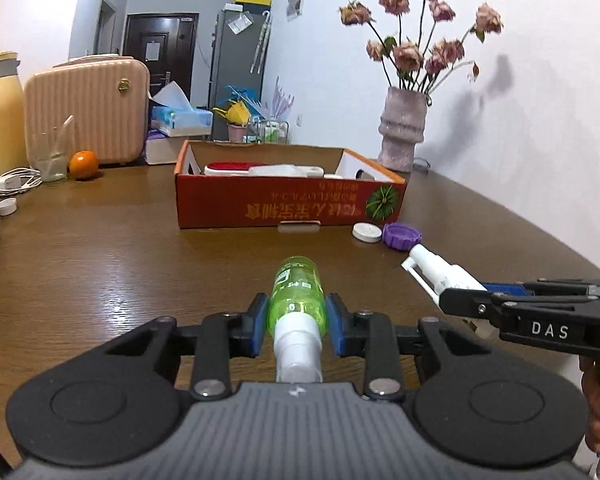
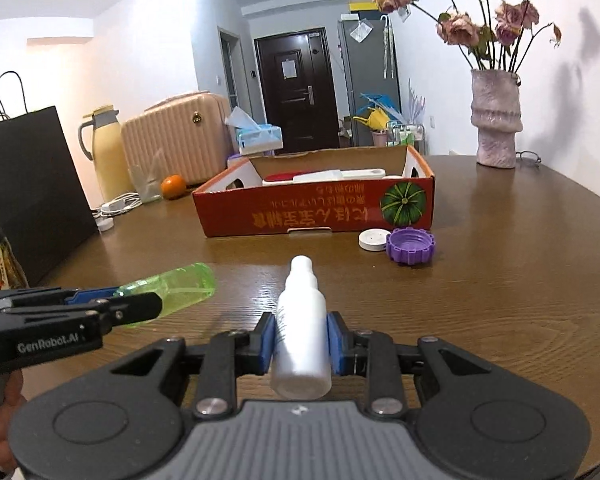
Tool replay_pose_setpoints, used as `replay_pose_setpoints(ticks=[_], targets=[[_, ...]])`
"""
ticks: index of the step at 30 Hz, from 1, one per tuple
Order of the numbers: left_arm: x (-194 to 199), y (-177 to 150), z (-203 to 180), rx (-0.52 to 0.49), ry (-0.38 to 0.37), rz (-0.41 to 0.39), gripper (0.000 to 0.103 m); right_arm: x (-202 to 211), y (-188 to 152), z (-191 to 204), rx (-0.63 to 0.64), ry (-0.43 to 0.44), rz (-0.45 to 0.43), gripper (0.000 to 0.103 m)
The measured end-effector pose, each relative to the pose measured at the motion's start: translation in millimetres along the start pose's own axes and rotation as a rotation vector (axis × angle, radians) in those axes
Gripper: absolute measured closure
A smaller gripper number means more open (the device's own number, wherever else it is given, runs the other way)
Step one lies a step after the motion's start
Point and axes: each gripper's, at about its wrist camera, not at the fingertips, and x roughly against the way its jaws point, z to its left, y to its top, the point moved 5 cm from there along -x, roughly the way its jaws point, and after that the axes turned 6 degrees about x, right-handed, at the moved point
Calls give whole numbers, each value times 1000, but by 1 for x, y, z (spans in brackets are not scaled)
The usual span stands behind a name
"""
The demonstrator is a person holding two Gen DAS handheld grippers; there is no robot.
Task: Organize rigid objects
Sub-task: 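Lift the green bottle with the left tool while the right tool lifts the white spray bottle, then lower both bottles into the box and open both tools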
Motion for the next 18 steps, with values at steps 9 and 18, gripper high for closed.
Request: replay_pose_setpoints(ticks=[9, 18], targets=[[8, 11, -2, -9, -28, -30, 72, 5, 0, -5, -21, -13, -7, 76], [-31, 49, 0, -45, -68, -38, 72, -34, 37, -21, 36, -53, -25, 76]])
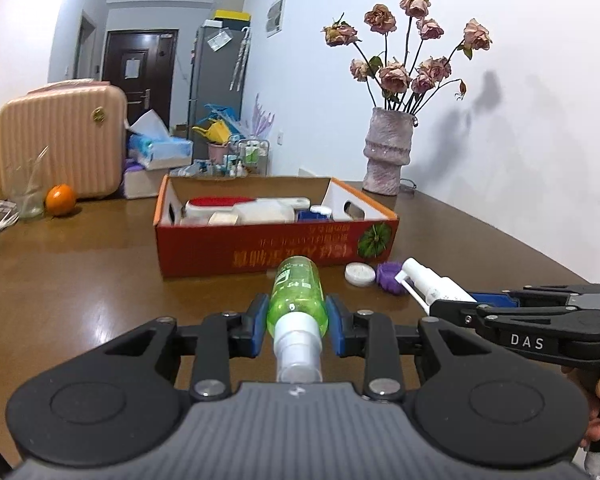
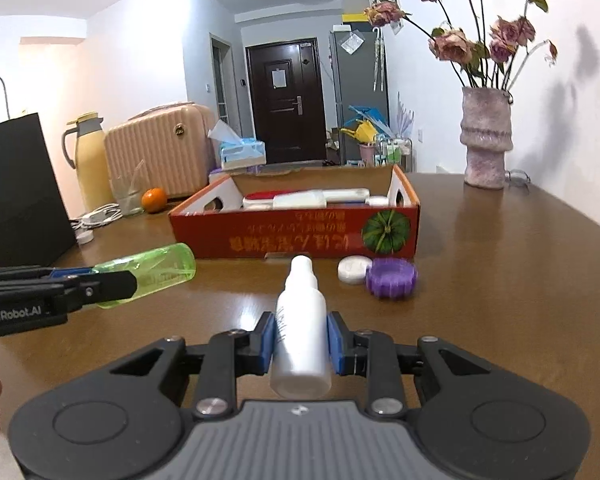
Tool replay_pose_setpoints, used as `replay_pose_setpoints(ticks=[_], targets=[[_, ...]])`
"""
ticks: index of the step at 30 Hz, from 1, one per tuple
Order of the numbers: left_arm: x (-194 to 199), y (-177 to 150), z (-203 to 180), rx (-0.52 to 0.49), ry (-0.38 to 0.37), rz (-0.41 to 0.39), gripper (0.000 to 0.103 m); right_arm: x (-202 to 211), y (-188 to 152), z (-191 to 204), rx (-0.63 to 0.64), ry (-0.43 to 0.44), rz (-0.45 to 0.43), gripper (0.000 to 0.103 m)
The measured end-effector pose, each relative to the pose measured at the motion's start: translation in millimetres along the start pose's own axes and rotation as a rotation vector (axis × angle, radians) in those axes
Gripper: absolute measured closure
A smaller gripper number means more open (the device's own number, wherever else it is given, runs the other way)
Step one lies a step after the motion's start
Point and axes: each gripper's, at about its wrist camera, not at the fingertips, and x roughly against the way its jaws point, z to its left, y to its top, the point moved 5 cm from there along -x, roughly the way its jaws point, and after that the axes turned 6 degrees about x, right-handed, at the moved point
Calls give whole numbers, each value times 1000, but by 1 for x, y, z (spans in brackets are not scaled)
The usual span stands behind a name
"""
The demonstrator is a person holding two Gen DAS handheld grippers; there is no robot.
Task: Organize rigid objects
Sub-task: 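Lower both bottles into the box and open both tools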
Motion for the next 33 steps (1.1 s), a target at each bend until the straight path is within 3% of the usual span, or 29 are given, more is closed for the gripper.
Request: replay_pose_setpoints(ticks=[7, 14, 23, 24, 26, 33], targets=[[-57, 54, -3, -79, -63, -23, 72, -55, 50, -30, 31, -20, -40, 76], [-148, 98, -8, -134, -125, 26, 72, -135, 96, -73, 25, -63, -29, 76], [-252, 88, -7, -155, -193, 135, 70, -225, 100, -102, 83, -152, 41, 75], [-256, 85, -4, -137, -184, 133, 66, -228, 97, -104, 73, -154, 44, 73], [-267, 79, 0, -141, -164, 175, 65, -228, 94, -102, 72, -130, 32, 70], [-275, 71, 4, -121, -113, 204, 66, -223, 85, -92, 57, -93, 26, 62]])
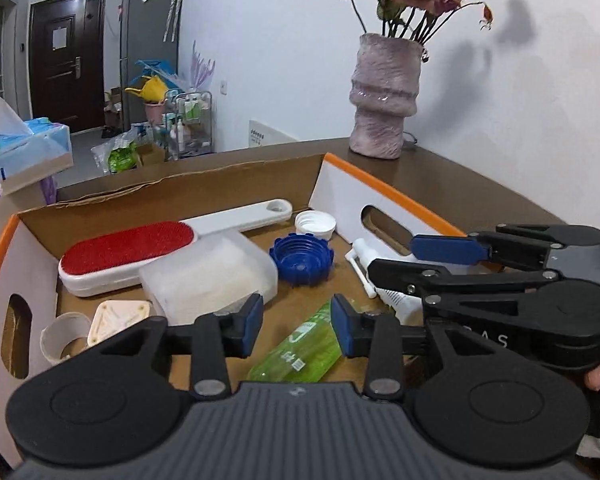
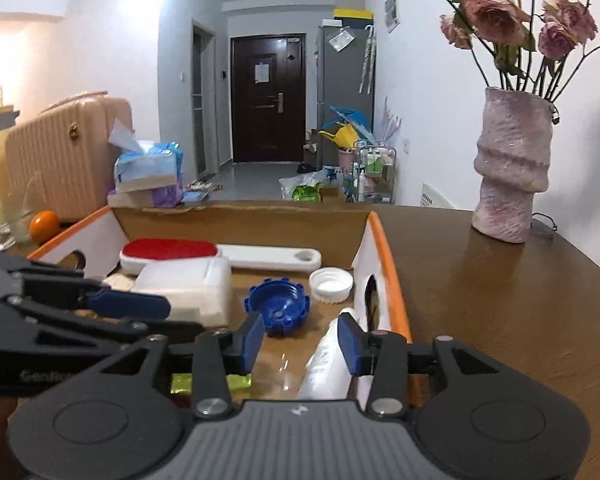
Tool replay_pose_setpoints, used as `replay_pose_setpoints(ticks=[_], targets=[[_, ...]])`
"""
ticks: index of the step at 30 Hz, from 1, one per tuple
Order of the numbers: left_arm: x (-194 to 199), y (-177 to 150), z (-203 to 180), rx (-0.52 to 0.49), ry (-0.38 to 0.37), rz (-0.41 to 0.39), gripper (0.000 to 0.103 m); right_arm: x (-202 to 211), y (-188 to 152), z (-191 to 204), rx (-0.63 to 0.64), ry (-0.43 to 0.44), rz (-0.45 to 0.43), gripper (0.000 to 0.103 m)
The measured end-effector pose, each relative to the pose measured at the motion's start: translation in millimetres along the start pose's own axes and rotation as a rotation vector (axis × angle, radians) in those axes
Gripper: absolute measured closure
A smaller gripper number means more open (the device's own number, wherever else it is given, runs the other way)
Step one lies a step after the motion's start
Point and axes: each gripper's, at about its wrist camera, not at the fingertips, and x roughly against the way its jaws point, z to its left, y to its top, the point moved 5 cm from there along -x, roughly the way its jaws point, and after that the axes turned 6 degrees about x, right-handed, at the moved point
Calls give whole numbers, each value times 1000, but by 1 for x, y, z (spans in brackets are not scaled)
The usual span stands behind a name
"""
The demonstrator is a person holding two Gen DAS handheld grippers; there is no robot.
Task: Organize rigid objects
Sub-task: 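Lower both bottles into the box and open both tools, then withdraw both tools from the box over the table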
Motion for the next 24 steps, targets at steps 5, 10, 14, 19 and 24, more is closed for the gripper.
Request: replay_pose_setpoints(ticks=[5, 10, 14, 19, 24], targets=[[3, -2, -3, 4, 17, -3, 66, 2, 0, 0, 0, -12, -6, 62], [13, 1, -2, 21, 52, -17, 63, 1, -1, 0, 2, -13, -9, 61], [38, 6, 0, 25, 88, -34, 61, 11, 3, 0, -24, -10, 3, 61], [84, 13, 4, 35, 156, -92, 53, 42, 14, 12, 3, 5, -3, 57], [130, 8, 1, 41, 253, -157, 30, 80, 25, 29, 55, 22, -16, 37]])
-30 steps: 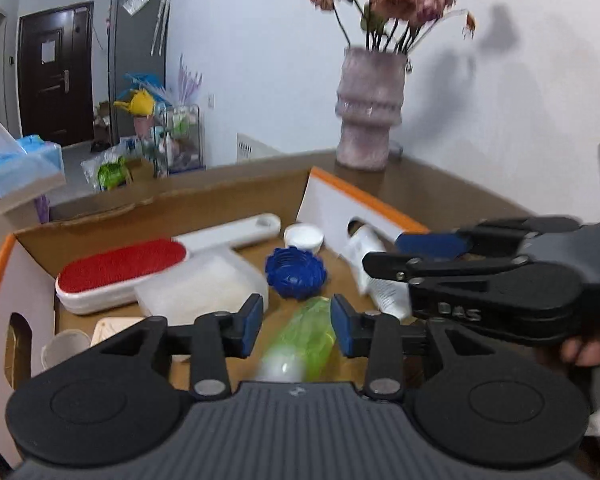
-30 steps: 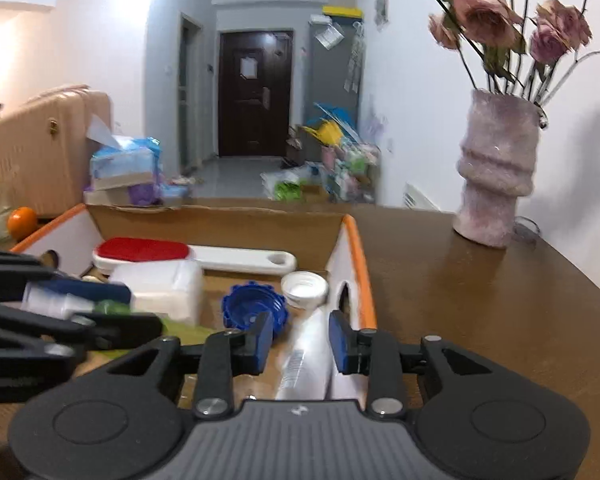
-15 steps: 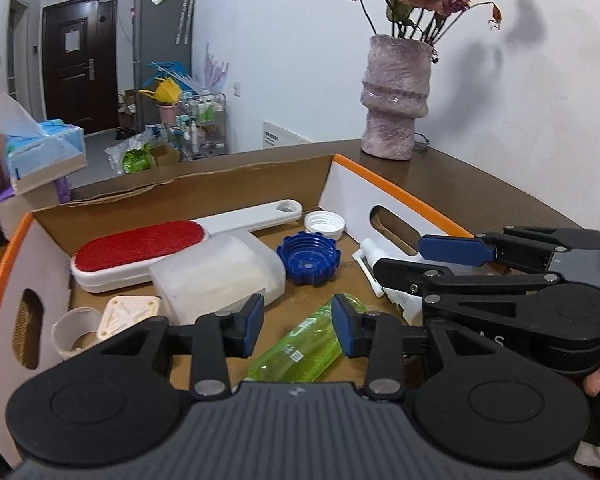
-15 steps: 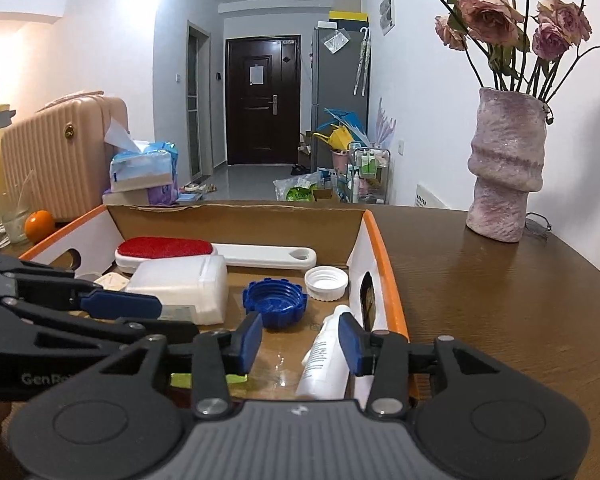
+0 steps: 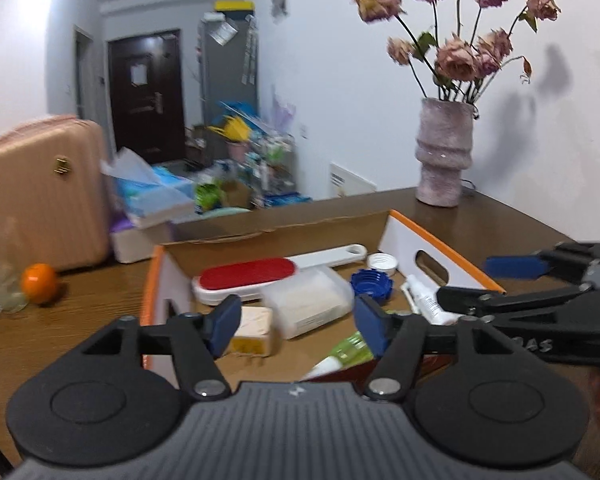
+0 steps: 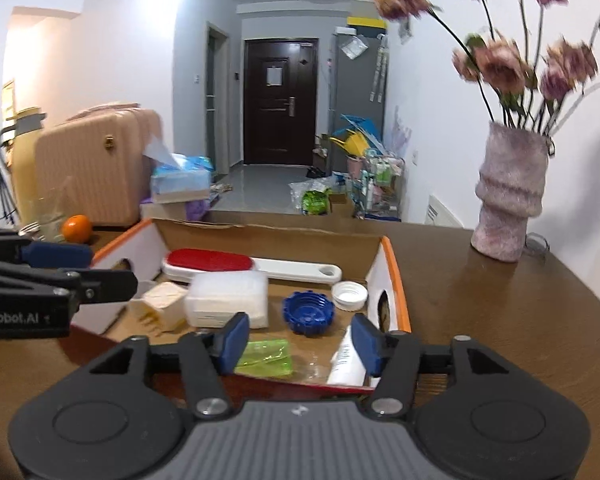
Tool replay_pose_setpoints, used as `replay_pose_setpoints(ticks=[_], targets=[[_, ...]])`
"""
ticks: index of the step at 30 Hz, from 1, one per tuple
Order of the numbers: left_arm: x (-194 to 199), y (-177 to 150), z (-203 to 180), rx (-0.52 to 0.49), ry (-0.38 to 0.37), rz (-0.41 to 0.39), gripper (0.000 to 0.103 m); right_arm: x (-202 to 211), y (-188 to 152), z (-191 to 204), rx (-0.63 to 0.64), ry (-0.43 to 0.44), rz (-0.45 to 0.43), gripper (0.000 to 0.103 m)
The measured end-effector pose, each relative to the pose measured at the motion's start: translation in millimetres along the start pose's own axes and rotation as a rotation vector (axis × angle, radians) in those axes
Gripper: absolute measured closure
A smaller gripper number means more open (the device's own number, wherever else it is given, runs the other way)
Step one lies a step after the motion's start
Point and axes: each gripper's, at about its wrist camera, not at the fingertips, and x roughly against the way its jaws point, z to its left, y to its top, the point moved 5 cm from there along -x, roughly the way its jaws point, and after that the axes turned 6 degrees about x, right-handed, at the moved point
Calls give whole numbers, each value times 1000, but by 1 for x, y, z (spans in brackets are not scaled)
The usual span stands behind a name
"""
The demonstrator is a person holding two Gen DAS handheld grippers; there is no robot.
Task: Organize rigid objects
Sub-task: 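Withdraw both tools from the box over the table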
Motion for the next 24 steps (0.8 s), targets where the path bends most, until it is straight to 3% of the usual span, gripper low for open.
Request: replay_pose_setpoints(ticks=[1, 3, 4, 6, 16, 24], targets=[[10, -2, 2, 11, 9, -11, 17, 9, 2, 3, 10, -5, -7, 32], [27, -3, 7, 39, 36, -41, 0, 26, 5, 6, 25, -29, -46, 5], [36, -4, 8, 51, 52, -61, 0, 34, 5, 8, 35, -47, -72, 1], [52, -7, 9, 51, 74, -88, 0, 49, 6, 12, 61, -81, -85, 0], [116, -25, 10, 73, 92, -136, 0, 107, -5, 29, 52, -80, -104, 0], [167, -56, 20, 159, 140, -178, 0, 153, -42, 35, -1, -67, -117, 0]])
